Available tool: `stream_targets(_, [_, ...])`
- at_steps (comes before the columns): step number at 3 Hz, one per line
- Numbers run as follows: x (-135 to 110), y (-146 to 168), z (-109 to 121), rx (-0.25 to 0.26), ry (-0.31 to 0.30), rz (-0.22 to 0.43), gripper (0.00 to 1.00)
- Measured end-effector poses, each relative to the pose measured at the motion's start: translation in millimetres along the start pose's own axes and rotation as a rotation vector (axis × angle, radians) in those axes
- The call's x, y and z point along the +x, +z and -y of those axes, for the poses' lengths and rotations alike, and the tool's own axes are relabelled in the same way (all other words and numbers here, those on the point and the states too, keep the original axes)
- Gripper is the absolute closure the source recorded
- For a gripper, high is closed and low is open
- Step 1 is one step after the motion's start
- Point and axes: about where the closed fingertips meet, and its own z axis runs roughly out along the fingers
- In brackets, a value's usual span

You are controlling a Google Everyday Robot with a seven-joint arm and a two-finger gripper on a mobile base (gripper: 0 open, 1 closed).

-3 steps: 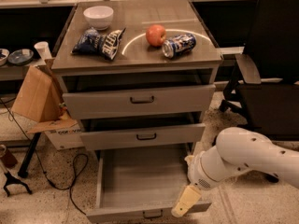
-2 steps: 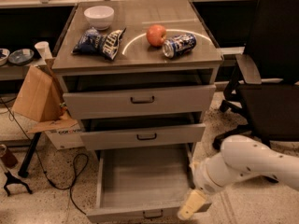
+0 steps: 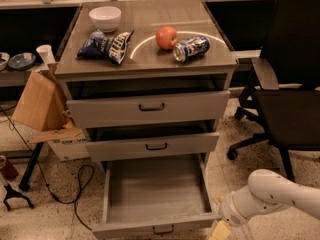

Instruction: Close bottom drawer

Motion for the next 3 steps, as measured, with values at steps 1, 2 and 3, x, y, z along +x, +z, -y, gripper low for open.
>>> stream_targets(1, [36.3, 45.9, 5.5, -0.083, 0.028, 0.025, 0.18])
stream_targets(2, [49.7, 104.3, 3.7, -0.162, 0.026, 0.051, 0.42])
stream_targets(3, [51.6, 150.7, 10.0, -0.184, 0.022, 0.074, 0.65])
